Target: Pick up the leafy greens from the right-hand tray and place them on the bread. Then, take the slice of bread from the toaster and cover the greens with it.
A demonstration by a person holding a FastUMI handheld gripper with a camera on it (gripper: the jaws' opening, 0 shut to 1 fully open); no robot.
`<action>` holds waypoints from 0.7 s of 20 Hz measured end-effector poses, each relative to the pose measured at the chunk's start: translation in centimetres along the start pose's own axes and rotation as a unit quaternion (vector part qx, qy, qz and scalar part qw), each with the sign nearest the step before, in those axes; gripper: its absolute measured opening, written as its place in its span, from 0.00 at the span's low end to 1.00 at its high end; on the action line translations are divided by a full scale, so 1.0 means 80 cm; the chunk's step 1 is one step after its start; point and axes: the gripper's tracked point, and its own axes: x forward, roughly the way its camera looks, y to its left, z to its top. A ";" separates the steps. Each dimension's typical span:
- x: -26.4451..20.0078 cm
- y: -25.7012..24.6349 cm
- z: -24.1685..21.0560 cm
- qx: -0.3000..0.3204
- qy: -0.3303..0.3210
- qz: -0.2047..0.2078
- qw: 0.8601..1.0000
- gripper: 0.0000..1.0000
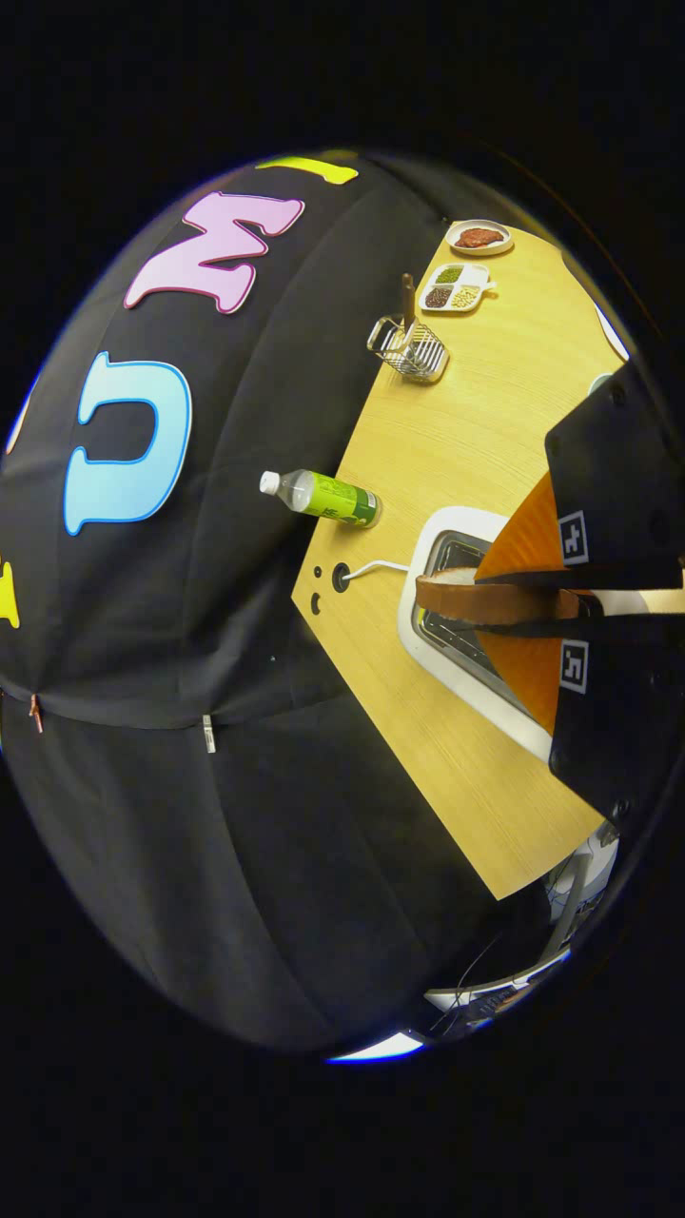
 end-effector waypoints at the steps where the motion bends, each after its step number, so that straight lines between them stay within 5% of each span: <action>1: -0.007 -0.002 0.007 0.003 -0.006 0.002 1.000 0.14; 14: -0.118 -0.104 0.073 0.092 -0.082 -0.008 0.992 0.14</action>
